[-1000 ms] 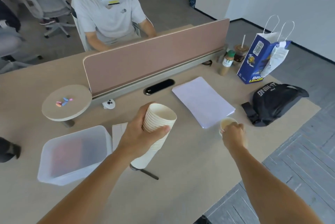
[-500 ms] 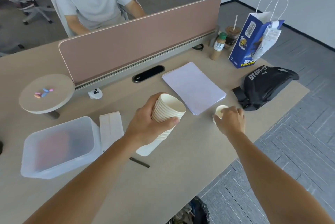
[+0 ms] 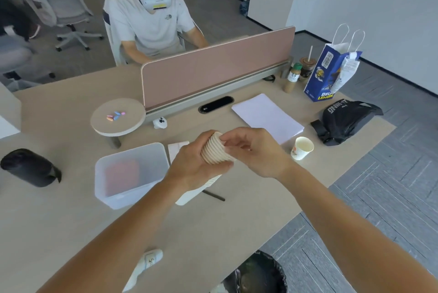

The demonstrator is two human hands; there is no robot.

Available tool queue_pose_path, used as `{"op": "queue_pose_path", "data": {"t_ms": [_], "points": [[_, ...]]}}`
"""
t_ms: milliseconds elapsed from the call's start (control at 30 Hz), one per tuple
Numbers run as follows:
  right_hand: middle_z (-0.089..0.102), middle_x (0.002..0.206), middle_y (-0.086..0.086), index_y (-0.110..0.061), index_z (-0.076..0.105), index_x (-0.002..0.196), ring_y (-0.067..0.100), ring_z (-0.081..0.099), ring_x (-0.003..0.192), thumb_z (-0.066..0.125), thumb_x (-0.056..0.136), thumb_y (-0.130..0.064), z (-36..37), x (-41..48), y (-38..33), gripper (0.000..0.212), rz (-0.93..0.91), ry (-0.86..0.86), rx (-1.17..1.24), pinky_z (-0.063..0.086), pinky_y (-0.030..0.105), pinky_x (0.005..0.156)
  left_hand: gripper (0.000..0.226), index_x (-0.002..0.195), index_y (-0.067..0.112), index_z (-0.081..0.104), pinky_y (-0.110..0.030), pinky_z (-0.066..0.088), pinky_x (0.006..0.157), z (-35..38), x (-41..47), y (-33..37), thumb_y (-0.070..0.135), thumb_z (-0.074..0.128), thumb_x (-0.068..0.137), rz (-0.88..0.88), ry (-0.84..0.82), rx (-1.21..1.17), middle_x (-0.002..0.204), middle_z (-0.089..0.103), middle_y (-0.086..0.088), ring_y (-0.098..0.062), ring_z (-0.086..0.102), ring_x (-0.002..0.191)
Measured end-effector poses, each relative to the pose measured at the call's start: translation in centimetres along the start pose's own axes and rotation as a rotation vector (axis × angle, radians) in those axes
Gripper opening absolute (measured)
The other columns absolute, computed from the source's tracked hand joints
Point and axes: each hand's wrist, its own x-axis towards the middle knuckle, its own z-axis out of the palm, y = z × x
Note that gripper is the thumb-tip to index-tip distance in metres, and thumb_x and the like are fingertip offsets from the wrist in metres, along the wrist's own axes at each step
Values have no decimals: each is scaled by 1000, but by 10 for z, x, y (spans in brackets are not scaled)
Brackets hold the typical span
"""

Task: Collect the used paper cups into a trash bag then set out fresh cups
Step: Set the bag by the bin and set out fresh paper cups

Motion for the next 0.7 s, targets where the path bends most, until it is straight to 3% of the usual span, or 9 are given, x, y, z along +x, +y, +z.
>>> {"op": "queue_pose_path", "data": {"t_ms": [67,133,200,300,400,533,600,700], "points": [[71,86,0,-14,72,98,13,67,81,65,90,-15,21,-3,-20,11,18,-31,-128,56,30,79,59,117,53,49,-20,47,75,-18,-20,-5,49,81,67,16,26,18,95,65,23,6,60,91],[70,82,10,-7,69,87,24,65,79,62,90,-21,45,-8,-40,17,32,-40,-301,54,43,77,60,118,51,49,-24,49,76,-35,-39,-14,54,79,67,19,44,40,93,63,22,1,61,91],[69,83,12,-6,69,83,26,63,79,64,89,-25,68,-15,-58,21,45,-30,-364,52,39,73,63,120,51,47,-31,53,81,-50,-59,-25,57,78,65,16,61,50,96,64,18,-8,63,94],[62,65,-5,-21,66,68,11,55,61,76,81,-27,94,-27,-78,18,78,23,-306,41,22,55,60,116,53,48,-32,55,78,-72,-87,-40,54,80,65,16,57,42,97,67,17,-5,64,89],[48,57,-9,-9,59,63,7,40,51,85,71,-26,107,-36,-92,32,104,103,-154,31,20,50,61,117,52,47,-19,48,66,-91,-109,-52,53,81,66,17,54,45,96,65,20,5,61,84],[32,51,-11,-8,46,60,7,27,47,78,81,-22,98,-39,-99,41,87,226,-6,24,19,45,69,125,50,43,-24,47,77,-110,-125,-68,58,78,66,-26,119,20,108,61,19,-8,58,101],[27,51,-10,-16,33,56,10,25,49,73,84,-27,90,-34,-85,50,88,288,-128,23,24,47,68,127,51,42,-25,46,78,-118,-129,-73,56,77,69,-69,159,13,113,58,18,-12,54,106],[33,54,-5,-18,29,54,19,36,55,64,86,-32,99,-25,-45,49,153,153,-480,26,27,49,65,129,46,44,-24,40,76,-124,-130,-78,50,77,73,-103,224,-4,109,56,22,-12,53,106]]}}
